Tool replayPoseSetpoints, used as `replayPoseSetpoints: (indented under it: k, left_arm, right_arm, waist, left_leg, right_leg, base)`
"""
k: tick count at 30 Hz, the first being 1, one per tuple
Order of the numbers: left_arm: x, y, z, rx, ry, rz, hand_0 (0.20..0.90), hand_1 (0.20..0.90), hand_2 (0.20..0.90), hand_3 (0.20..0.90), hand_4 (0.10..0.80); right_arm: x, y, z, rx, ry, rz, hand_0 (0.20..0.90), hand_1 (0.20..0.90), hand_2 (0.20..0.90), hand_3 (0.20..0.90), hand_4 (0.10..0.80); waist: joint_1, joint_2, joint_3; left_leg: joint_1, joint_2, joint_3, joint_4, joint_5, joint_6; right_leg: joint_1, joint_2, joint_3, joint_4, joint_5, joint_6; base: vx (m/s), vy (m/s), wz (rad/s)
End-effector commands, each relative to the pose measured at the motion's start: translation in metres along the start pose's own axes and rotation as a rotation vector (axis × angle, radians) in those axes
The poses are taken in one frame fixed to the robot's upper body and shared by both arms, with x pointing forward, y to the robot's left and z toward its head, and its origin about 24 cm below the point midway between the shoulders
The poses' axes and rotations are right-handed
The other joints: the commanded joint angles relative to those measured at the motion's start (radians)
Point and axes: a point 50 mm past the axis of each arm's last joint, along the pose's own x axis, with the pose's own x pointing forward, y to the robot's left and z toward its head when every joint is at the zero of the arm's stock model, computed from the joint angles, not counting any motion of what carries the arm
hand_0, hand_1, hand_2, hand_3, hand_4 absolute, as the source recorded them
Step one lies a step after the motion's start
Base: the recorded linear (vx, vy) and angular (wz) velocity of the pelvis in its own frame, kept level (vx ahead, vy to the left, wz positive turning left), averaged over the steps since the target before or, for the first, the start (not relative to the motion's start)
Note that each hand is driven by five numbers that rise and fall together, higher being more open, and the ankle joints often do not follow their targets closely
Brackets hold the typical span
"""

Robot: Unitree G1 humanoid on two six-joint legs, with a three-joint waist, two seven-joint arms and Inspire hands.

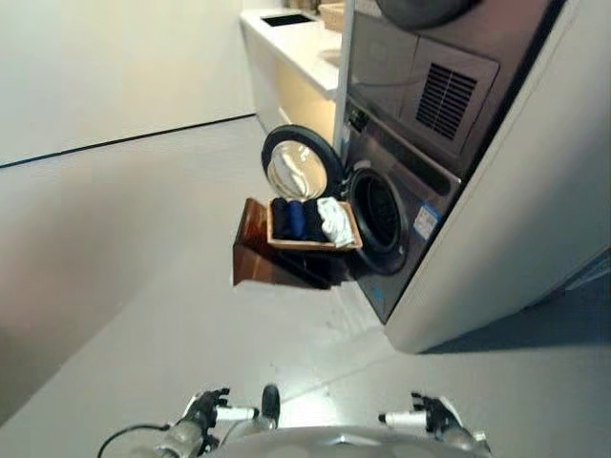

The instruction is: Pick up the clothes and place them into the washing machine

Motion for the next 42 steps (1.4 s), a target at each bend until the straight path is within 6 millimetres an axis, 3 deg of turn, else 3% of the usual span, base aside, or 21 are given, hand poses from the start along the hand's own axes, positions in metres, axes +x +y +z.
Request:
replayPoseSetpoints:
  k: [1,2,4,6,8,11,12,13,16,21,24,26,28,29,30,33,34,37,38,39,42]
  left_arm:
    - [0.001,0.026,0.018,0.043,-0.080,0.064,0.900,0.900,0.900,0.900,0.800]
    - [0.002,0.030,0.023,0.049,-0.097,0.073,0.900,0.900,0.900,0.900,0.800]
    - [0.002,0.034,0.028,0.059,-0.108,0.081,0.900,0.900,0.900,0.900,0.800]
    - [0.003,0.035,0.031,0.055,-0.113,0.083,0.900,0.900,0.900,0.900,0.800]
    - [0.003,0.033,0.036,0.065,-0.128,0.071,0.900,0.900,0.900,0.900,0.800]
    - [0.004,0.023,0.033,0.079,-0.116,0.033,0.900,0.900,0.900,0.900,0.800]
    - [0.004,0.023,0.033,0.079,-0.116,0.033,0.900,0.900,0.900,0.900,0.800]
    - [0.003,0.016,0.029,0.070,-0.109,0.012,0.900,0.900,0.900,0.900,0.800]
    - [0.003,0.012,0.030,0.042,-0.127,0.003,0.900,0.900,0.900,0.900,0.800]
    - [0.003,0.007,0.035,0.035,-0.150,-0.002,0.900,0.900,0.900,0.900,0.800]
    - [0.004,0.007,0.042,0.065,-0.178,0.008,0.900,0.900,0.900,0.900,0.800]
    - [0.004,0.008,0.049,0.048,-0.205,0.019,0.900,0.900,0.900,0.900,0.800]
    - [0.004,0.007,0.051,0.040,-0.213,0.019,0.900,0.900,0.900,0.900,0.800]
    - [0.003,0.006,0.054,0.028,-0.227,0.028,0.900,0.900,0.900,0.900,0.800]
    - [0.003,0.006,0.055,0.025,-0.233,0.030,0.900,0.900,0.900,0.900,0.800]
    - [0.003,0.001,0.050,0.040,-0.225,0.013,0.900,0.900,0.900,0.900,0.800]
    - [0.003,0.000,0.048,0.046,-0.217,0.011,0.900,0.900,0.900,0.900,0.800]
    - [0.003,-0.001,0.040,0.034,-0.191,0.021,0.900,0.900,0.900,0.900,0.800]
    - [0.003,-0.001,0.040,0.034,-0.191,0.020,0.900,0.900,0.900,0.900,0.800]
    - [0.002,-0.003,0.038,0.029,-0.184,0.020,0.900,0.900,0.900,0.900,0.800]
    - [0.002,-0.008,0.035,0.043,-0.176,0.004,0.900,0.900,0.900,0.900,0.800]
  right_arm:
    - [0.002,-0.009,0.019,0.065,-0.079,-0.034,0.900,0.900,0.900,0.900,0.800]
    - [0.003,-0.011,0.022,0.073,-0.087,-0.041,0.900,0.900,0.900,0.900,0.800]
    - [0.003,-0.012,0.023,0.090,-0.089,-0.052,0.900,0.900,0.900,0.900,0.800]
    - [0.002,-0.011,0.018,0.095,-0.072,-0.049,0.900,0.900,0.900,0.900,0.800]
    - [0.002,-0.010,0.010,0.109,-0.044,-0.050,0.900,0.900,0.900,0.900,0.800]
    - [0.000,-0.010,0.001,0.110,-0.009,-0.051,0.900,0.900,0.900,0.900,0.800]
    - [0.000,-0.010,0.001,0.110,-0.009,-0.052,0.900,0.900,0.900,0.900,0.800]
    - [0.000,-0.010,-0.001,0.098,-0.005,-0.048,0.900,0.900,0.900,0.900,0.800]
    - [-0.001,-0.007,-0.003,0.093,-0.002,-0.036,0.900,0.900,0.900,0.900,0.800]
    - [0.000,-0.007,0.004,0.102,-0.048,-0.034,0.900,0.900,0.900,0.900,0.800]
    - [0.000,-0.009,0.016,0.124,-0.103,-0.036,0.900,0.900,0.900,0.900,0.800]
    - [0.001,-0.009,0.025,0.147,-0.142,-0.036,0.900,0.900,0.900,0.900,0.800]
    - [0.001,-0.012,0.029,0.162,-0.153,-0.042,0.900,0.900,0.900,0.900,0.800]
    - [0.002,-0.013,0.035,0.169,-0.174,-0.042,0.900,0.900,0.900,0.900,0.800]
    - [0.002,-0.014,0.038,0.168,-0.181,-0.046,0.900,0.900,0.900,0.900,0.800]
    - [0.002,-0.017,0.041,0.161,-0.187,-0.054,0.900,0.900,0.900,0.900,0.800]
    - [0.003,-0.018,0.042,0.158,-0.187,-0.055,0.900,0.900,0.900,0.900,0.800]
    - [0.003,-0.019,0.047,0.140,-0.201,-0.058,0.900,0.900,0.900,0.900,0.800]
    - [0.003,-0.019,0.047,0.140,-0.200,-0.058,0.900,0.900,0.900,0.900,0.800]
    - [0.003,-0.021,0.051,0.130,-0.216,-0.062,0.900,0.900,0.900,0.900,0.800]
    - [0.003,-0.020,0.058,0.147,-0.236,-0.049,0.900,0.900,0.900,0.900,0.800]
  waist:
    - [-0.013,-0.040,0.020]
    - [-0.024,-0.023,0.034]
    - [-0.035,0.002,0.050]
    - [-0.060,0.016,0.058]
    - [-0.078,0.019,0.059]
    - [-0.102,-0.008,0.063]
    - [-0.102,-0.007,0.064]
    - [-0.114,-0.011,0.064]
    - [-0.130,-0.022,0.042]
    - [-0.132,-0.020,-0.002]
    - [-0.137,-0.019,-0.014]
    - [-0.131,-0.029,-0.005]
    - [-0.117,-0.046,0.014]
    - [-0.101,-0.060,0.028]
    - [-0.096,-0.065,0.034]
    - [-0.070,-0.075,0.039]
    - [-0.061,-0.077,0.040]
    - [-0.029,-0.048,0.033]
    - [-0.027,-0.050,0.038]
    - [-0.006,-0.025,0.037]
    - [0.002,-0.007,0.035]
  left_leg:
    - [-0.040,-0.039,0.003,0.038,-0.059,-0.009]
    - [-0.014,-0.029,0.009,0.036,-0.075,0.001]
    - [0.043,-0.023,0.036,0.029,-0.108,0.013]
    - [0.099,-0.035,0.033,0.023,-0.137,0.011]
    - [0.151,-0.053,0.024,0.020,-0.180,0.000]
    - [0.237,-0.096,0.019,0.003,-0.243,-0.014]
    - [0.239,-0.095,0.018,0.003,-0.244,-0.014]
    - [0.271,-0.103,0.019,0.000,-0.276,-0.019]
    - [0.317,-0.114,-0.007,-0.004,-0.315,-0.021]
    - [0.331,-0.073,-0.031,0.079,-0.340,-0.056]
    - [0.271,-0.033,-0.021,0.252,-0.280,-0.107]
    - [0.195,-0.001,-0.013,0.462,-0.186,-0.138]
    - [0.118,-0.001,-0.020,0.618,-0.128,-0.137]
    - [0.075,-0.028,-0.035,0.704,-0.108,-0.130]
    - [0.031,-0.022,-0.031,0.759,-0.103,-0.125]
    - [-0.042,0.051,0.028,0.638,-0.109,-0.102]
    - [-0.053,0.057,0.025,0.601,-0.117,-0.099]
    - [-0.051,0.070,-0.025,0.254,-0.118,-0.100]
    - [-0.037,0.069,-0.021,0.242,-0.114,-0.099]
    - [-0.044,0.080,-0.079,0.070,-0.049,-0.117]
    - [-0.079,0.086,-0.041,-0.042,-0.016,-0.136]
  right_leg:
    - [-0.136,-0.038,-0.018,0.279,0.363,0.071]
    - [-0.185,-0.032,-0.053,0.350,0.383,0.074]
    - [-0.247,-0.089,-0.158,0.419,0.369,0.067]
    - [-0.311,-0.092,-0.221,0.385,0.281,0.049]
    - [-0.351,-0.115,-0.314,0.207,0.213,0.027]
    - [-0.382,-0.157,-0.415,-0.149,0.332,0.054]
    - [-0.379,-0.156,-0.416,-0.152,0.333,0.054]
    - [-0.401,-0.162,-0.415,-0.239,0.383,0.072]
    - [-0.389,-0.148,-0.328,-0.257,0.419,0.067]
    - [-0.338,-0.115,-0.317,-0.246,0.408,0.038]
    - [-0.284,-0.076,-0.321,-0.272,0.373,0.001]
    - [-0.243,-0.053,-0.321,-0.277,0.336,-0.034]
    - [-0.209,-0.051,-0.313,-0.279,0.313,-0.058]
    - [-0.195,-0.057,-0.300,-0.278,0.309,-0.067]
    - [-0.186,-0.060,-0.298,-0.279,0.305,-0.073]
    - [-0.162,-0.071,-0.281,-0.278,0.284,-0.065]
    - [-0.152,-0.073,-0.273,-0.280,0.277,-0.059]
    - [-0.125,-0.055,-0.238,-0.295,0.244,-0.032]
    - [-0.118,-0.057,-0.236,-0.295,0.243,-0.032]
    - [-0.097,-0.042,-0.213,-0.300,0.221,-0.021]
    - [-0.077,-0.045,-0.207,-0.300,0.188,-0.006]
  base:
    - [0.309,0.221,-0.48]
    - [0.309,0.255,-0.29]
    - [0.346,0.274,-0.16]
    - [0.401,0.195,-0.17]
    - [0.461,0.062,0.06]
    - [0.420,-0.053,0.05]
    - [0.420,-0.060,0.28]
    - [0.368,-0.038,0.19]
    - [0.386,-0.064,0.24]
    - [0.271,-0.155,0.53]
    - [0.171,-0.214,0.21]
    - [0.135,-0.238,-0.12]
    - [0.088,-0.183,-0.22]
    - [0.078,-0.158,-0.25]
    - [0.103,-0.135,-0.18]
    - [0.153,-0.046,0.00]
    - [0.203,0.043,0.05]
    - [0.219,0.083,-0.25]
    - [0.246,0.093,-0.36]
    - [0.257,0.077,-0.39]
    - [0.300,0.122,-0.28]
